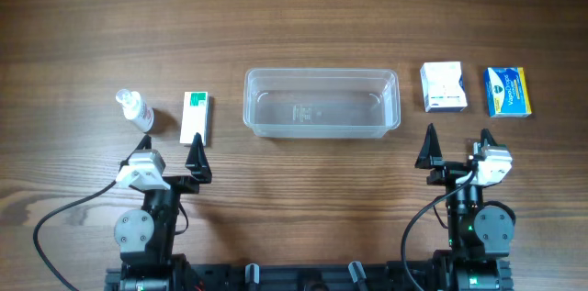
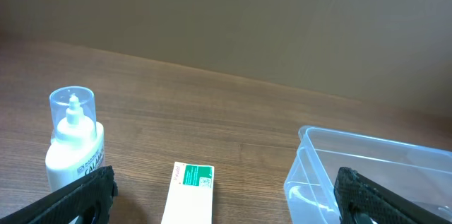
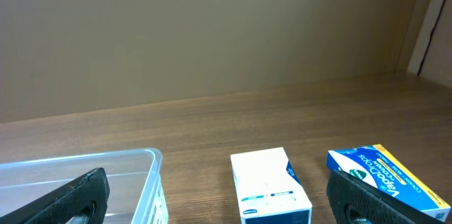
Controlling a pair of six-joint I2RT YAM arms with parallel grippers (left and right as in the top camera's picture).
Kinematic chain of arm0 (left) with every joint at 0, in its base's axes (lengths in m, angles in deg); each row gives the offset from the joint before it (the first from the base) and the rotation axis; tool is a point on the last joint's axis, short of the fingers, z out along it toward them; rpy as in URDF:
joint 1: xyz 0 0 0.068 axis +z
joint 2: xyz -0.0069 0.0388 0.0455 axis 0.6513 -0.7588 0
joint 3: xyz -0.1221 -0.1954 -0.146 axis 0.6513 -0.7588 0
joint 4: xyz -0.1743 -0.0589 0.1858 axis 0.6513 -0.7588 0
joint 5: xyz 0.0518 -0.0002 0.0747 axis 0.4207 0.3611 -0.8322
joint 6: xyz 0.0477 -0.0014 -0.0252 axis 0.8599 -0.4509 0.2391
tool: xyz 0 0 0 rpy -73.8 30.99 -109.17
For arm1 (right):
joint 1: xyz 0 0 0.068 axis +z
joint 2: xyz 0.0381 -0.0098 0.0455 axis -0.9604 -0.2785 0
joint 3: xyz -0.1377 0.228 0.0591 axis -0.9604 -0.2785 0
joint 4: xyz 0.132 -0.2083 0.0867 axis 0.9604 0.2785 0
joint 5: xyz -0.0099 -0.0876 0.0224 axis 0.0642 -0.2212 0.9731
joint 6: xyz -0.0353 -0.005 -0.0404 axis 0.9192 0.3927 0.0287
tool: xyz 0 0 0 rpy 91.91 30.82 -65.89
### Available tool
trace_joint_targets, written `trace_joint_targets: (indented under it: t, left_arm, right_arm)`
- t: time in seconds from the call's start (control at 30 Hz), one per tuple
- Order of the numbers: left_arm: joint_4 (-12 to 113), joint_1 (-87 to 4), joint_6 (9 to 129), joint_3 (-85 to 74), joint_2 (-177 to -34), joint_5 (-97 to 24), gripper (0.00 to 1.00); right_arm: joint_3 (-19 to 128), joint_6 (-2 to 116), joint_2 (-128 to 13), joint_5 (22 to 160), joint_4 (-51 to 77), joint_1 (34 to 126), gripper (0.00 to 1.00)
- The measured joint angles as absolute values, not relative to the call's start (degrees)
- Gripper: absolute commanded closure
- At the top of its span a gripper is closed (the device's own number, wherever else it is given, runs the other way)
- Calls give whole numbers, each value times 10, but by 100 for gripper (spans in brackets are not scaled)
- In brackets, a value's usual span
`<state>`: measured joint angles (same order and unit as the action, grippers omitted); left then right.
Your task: Pack container
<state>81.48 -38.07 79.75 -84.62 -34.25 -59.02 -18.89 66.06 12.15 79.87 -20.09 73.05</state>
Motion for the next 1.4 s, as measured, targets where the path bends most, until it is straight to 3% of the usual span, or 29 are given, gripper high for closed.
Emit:
trace_joint_targets:
  t: [0.2,0.33,0.57,0.7,0.83,1.0,1.1,1.2,1.4]
  left_arm:
    - [815,-381,798,-846,-343,-590,0]
    - [815,-381,798,-846,-343,-590,0]
    - [815,-381,798,-846,-343,-590,0]
    - [815,-381,798,-846,-343,-590,0]
    - [815,-381,798,-846,-343,-590,0]
    - [815,-381,798,-846,-343,-590,0]
    - [815,-381,798,-846,-343,-590,0]
    - [815,-381,798,-846,-343,-590,0]
    - [815,-381,798,-846,-343,-590,0]
  right_arm:
    - [-189,597,121,799,-211,731,0]
    - [-187,563,119,798,-355,730,0]
    - [-162,584,114,799,-414,726,0]
    - [-53,633,39,812,-401,725,1]
    - [122,673,-128,855,-248,725,0]
    - [420,717,-409,855,118,722,0]
    - [576,717,-554,859,262,690,0]
    - [671,717,-674,890,344,648,0]
    - [680,719,-832,909,398,639,0]
